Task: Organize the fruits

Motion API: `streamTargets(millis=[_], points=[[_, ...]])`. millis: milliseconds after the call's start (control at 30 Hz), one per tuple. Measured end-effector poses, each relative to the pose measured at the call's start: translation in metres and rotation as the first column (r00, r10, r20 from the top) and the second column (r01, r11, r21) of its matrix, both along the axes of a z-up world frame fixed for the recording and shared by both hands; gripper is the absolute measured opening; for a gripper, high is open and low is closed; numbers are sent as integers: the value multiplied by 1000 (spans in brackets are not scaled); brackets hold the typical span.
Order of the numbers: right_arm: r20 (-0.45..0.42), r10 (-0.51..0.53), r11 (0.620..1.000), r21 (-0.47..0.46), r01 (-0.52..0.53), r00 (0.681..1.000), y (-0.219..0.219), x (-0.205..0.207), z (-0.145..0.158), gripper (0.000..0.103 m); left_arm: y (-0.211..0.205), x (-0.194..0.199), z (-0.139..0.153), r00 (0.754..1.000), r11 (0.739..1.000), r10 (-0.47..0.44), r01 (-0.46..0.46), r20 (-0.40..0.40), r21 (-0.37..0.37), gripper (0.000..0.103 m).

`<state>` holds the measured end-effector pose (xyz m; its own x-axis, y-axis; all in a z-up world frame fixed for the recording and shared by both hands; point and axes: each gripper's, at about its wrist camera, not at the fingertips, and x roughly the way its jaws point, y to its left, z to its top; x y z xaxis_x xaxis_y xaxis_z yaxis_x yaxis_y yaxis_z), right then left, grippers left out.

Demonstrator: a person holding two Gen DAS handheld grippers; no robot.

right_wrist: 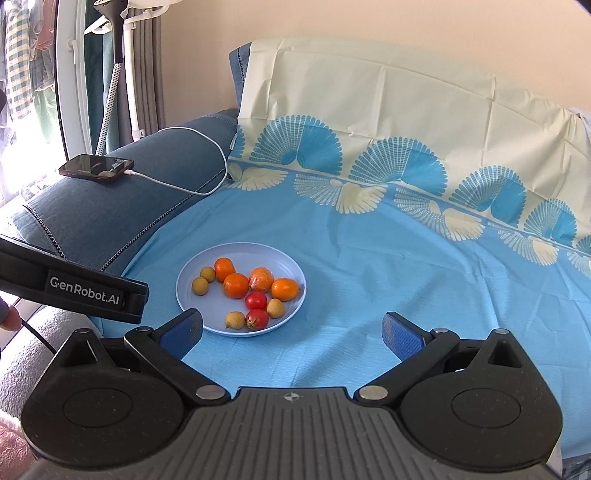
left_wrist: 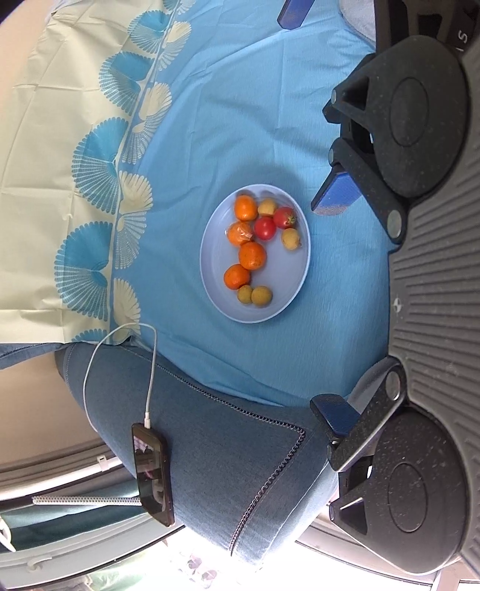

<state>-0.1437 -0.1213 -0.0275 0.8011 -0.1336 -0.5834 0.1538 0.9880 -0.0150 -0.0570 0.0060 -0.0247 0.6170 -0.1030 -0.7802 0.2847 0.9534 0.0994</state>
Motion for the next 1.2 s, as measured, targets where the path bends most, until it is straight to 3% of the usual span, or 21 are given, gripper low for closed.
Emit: streamTargets(millis=[533,767,1200], points=[[-6,8,1000,11,-8,1000,-3,1,-3,102,0,4,-7,999,999,21,-23,-28,-46,103],[2,26,1000,8,-26,1000,-1,0,-3,102,-3,3,-8,1000,1000,26,-26,-16,6,103],[-2,17,999,28,-17,1000,-3,1,-4,102,-4,5,-10,999,999,32,-32,-19,27,103]])
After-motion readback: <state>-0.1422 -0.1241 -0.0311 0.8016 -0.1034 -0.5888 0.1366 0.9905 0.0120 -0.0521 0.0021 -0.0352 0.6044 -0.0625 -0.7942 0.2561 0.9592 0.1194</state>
